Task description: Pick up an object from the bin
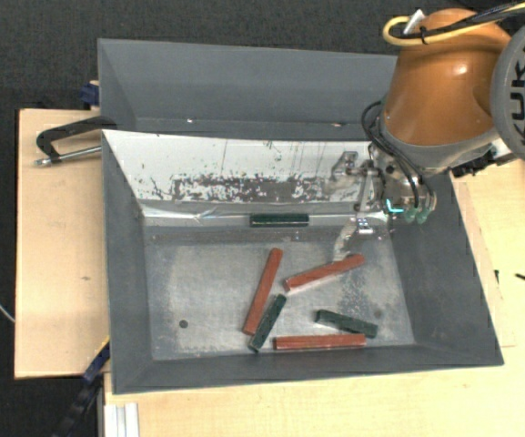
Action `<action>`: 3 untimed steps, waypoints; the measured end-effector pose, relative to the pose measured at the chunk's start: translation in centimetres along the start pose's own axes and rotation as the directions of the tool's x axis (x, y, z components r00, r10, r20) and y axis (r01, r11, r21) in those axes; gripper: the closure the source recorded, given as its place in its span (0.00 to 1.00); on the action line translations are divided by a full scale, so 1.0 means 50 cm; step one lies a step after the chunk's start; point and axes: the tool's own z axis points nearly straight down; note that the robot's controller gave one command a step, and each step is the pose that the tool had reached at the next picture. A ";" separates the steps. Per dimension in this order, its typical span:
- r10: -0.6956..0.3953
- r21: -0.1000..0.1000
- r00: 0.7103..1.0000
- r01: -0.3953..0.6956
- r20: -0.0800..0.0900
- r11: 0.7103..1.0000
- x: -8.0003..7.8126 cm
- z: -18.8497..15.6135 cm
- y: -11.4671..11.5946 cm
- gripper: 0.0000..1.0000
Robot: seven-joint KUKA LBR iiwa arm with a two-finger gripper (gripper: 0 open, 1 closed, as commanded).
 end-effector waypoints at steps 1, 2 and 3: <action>0.000 0.000 1.000 0.000 0.008 1.000 -0.003 -0.008 0.000 0.00; -0.083 0.001 0.996 0.083 0.011 0.997 0.031 0.096 0.013 0.00; -0.236 0.002 0.972 0.236 0.012 0.972 0.010 0.212 -0.006 0.00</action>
Offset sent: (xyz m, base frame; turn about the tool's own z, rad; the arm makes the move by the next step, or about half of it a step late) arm -0.0501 0.0162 -0.1454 -0.2313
